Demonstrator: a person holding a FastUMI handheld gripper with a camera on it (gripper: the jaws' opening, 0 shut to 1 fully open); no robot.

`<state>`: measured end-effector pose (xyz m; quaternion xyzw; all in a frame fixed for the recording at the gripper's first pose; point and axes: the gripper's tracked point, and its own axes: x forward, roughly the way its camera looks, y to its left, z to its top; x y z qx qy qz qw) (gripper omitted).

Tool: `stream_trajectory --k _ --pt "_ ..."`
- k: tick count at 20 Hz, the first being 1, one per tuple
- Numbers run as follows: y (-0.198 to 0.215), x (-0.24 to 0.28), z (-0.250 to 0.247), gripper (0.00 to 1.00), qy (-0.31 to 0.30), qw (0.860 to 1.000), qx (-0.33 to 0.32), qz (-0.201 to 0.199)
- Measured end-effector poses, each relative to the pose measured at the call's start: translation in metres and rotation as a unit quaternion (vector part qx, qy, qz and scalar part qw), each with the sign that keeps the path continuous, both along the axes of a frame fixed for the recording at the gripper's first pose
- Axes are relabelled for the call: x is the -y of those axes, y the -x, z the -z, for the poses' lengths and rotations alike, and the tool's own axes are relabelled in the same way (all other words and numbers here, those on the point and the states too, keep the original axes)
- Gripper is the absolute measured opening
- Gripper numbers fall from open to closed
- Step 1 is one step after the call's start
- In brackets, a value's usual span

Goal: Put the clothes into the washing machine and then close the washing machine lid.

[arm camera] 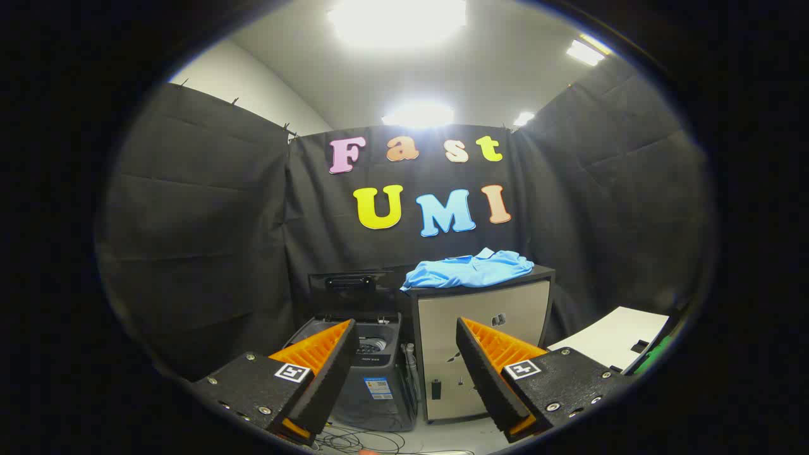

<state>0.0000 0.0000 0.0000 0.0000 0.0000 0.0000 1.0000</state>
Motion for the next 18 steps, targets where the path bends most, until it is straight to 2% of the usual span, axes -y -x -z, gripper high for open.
stream_trajectory --k 18 --pt "-0.004 -0.015 0.002 0.96 0.009 1.000 -0.006 -0.016"
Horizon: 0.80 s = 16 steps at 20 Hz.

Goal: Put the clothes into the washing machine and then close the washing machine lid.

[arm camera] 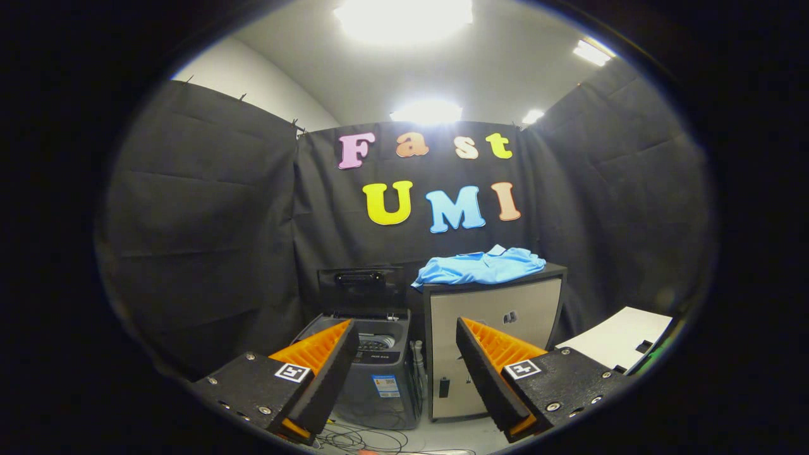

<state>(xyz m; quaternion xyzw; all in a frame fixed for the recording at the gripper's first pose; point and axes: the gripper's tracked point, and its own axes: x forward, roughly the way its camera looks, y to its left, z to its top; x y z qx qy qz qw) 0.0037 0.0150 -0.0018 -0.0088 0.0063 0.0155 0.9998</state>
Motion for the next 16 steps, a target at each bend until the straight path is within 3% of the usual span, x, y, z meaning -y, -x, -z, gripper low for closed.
stream_trajectory --k 16 --pt "-0.012 -0.010 0.004 0.96 0.006 1.000 -0.011 0.012"
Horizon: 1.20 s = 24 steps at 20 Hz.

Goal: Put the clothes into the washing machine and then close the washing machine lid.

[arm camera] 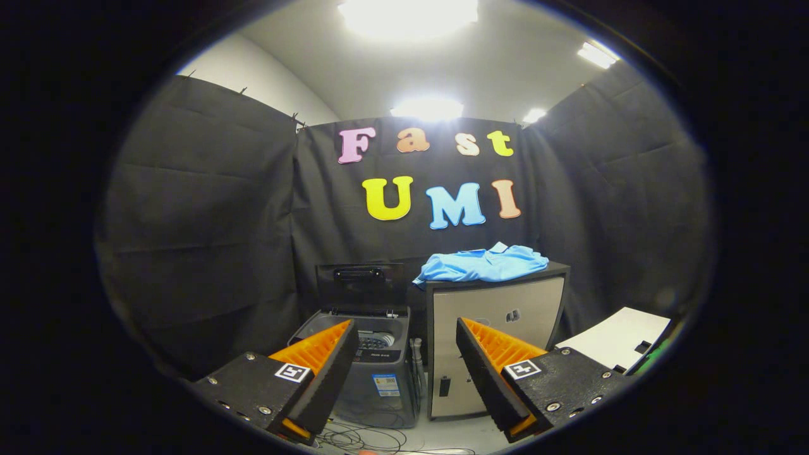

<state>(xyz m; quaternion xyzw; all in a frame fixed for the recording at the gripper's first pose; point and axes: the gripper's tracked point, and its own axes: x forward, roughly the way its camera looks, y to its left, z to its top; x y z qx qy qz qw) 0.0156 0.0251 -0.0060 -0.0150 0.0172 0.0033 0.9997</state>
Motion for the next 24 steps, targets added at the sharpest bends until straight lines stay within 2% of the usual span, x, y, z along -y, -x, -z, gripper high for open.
stream_trajectory --k 4,9,14,18,24 --pt "-0.011 0.008 -0.004 0.96 0.016 1.000 -0.002 0.027" --pt "-0.045 0.036 -0.016 0.96 0.038 0.996 -0.005 0.077" --pt "-0.104 0.073 -0.037 0.96 0.022 0.993 -0.004 0.117" --pt "-0.152 0.101 -0.065 0.96 0.007 0.992 0.010 0.127" --pt "-0.224 0.150 -0.084 0.96 0.001 0.990 -0.008 0.140"
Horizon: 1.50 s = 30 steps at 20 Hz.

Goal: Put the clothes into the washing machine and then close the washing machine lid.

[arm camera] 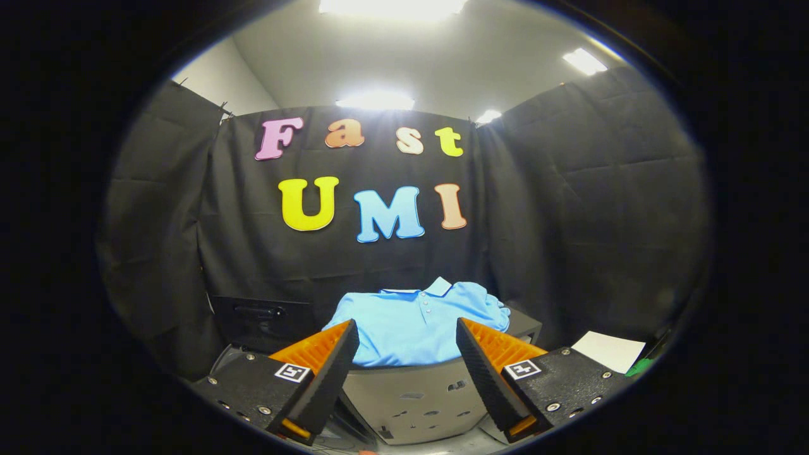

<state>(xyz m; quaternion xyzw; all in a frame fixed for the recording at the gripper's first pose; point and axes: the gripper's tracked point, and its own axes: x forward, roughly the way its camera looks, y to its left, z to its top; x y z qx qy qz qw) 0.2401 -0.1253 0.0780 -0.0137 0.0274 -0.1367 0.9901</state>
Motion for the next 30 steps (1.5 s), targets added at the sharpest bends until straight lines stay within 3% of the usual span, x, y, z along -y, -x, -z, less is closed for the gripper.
stream_trajectory --k 6,15,30 --pt "-0.069 0.037 0.010 0.96 -0.011 0.999 -0.048 0.006" --pt "-0.157 0.062 0.052 0.96 -0.013 0.990 -0.137 -0.017" --pt "-0.180 0.079 0.088 0.96 -0.129 0.966 -0.222 -0.015"
